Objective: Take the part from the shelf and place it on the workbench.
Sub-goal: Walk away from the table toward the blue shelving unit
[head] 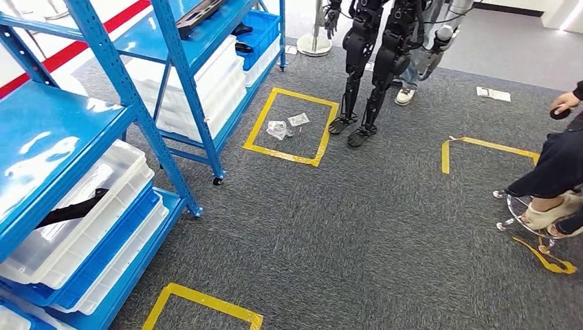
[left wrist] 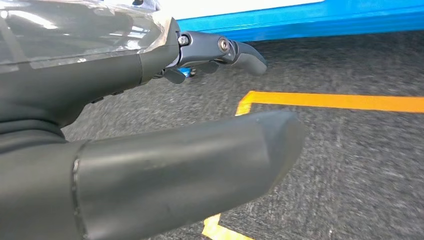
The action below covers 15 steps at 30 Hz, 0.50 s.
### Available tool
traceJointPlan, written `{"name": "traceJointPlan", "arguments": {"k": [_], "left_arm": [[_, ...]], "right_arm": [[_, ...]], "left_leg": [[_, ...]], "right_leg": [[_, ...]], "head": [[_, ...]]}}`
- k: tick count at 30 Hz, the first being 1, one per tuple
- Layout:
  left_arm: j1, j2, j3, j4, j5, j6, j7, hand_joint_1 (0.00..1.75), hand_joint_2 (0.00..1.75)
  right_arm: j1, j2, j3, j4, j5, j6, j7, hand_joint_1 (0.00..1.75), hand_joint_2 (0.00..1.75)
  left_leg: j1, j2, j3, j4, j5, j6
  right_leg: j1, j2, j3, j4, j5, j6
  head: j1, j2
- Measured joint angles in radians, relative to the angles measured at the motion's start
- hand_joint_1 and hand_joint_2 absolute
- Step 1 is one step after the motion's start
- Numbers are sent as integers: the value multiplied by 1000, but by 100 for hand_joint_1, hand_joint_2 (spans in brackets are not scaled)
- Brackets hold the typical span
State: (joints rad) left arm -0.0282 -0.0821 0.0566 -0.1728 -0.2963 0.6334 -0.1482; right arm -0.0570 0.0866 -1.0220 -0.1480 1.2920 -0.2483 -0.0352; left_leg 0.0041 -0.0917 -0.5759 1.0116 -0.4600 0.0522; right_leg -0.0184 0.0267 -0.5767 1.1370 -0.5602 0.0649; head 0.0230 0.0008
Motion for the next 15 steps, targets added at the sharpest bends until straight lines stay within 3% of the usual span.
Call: {"name": "traceJointPlan", "arguments": {"k": [2,3,5,6,7,9,11,12,13,15], "left_arm": [[0,0,-3,0,-8,13,1,0,0],[0,0,-4,0,-11,18,1,0,44],[4,1,-6,0,-15,21,2,0,131],[7,1,-7,0,-15,22,2,0,175],[8,2,-8,0,-15,23,2,0,175],[9,2,-11,0,-16,27,0,0,175],[10,1,-13,-2,-32,31,-1,0,175],[13,1,-10,-7,-52,31,1,0,175],[19,1,-4,-14,-80,32,5,0,175],[27,2,13,-32,-126,33,12,0,175]], "right_arm": [[0,0,0,0,2,0,-1,0,0],[-1,1,0,0,3,0,-1,0,0],[-3,2,0,0,4,0,-1,0,0],[-4,2,0,0,5,0,-1,0,0],[-4,2,0,0,5,0,-1,0,0],[-1,2,0,0,5,0,-2,0,0],[3,1,0,0,5,0,-2,0,0],[3,1,0,0,5,0,-2,0,0],[3,1,0,0,5,0,-2,0,0],[2,2,0,0,5,0,-2,0,0]], "left_leg": [[-3,-24,0,3,0,-9],[-4,-34,-2,3,1,-15],[-3,-49,-8,1,4,-26],[-2,-38,-12,6,0,-31],[-3,-12,-23,27,-15,-36],[-3,55,-71,130,-77,-43],[2,81,-134,259,-134,-50],[3,85,-149,290,-139,-52],[5,89,-142,279,-125,-52],[5,117,-74,161,-63,-48]], "right_leg": [[-4,33,46,-109,43,0],[-3,41,55,-127,50,-6],[-1,21,59,-129,54,-22],[-2,11,61,-132,57,-30],[-4,-1,61,-134,60,-39],[-3,-28,61,-137,60,-53],[2,-60,59,-137,58,-60],[4,-74,58,-137,57,-61],[4,-88,59,-136,57,-62],[6,-111,63,-136,53,-60]], "head": [[0,0],[0,0],[-1,0],[-2,0],[-4,0],[-8,0],[-10,0],[-10,0],[-10,0],[-11,0]]}}
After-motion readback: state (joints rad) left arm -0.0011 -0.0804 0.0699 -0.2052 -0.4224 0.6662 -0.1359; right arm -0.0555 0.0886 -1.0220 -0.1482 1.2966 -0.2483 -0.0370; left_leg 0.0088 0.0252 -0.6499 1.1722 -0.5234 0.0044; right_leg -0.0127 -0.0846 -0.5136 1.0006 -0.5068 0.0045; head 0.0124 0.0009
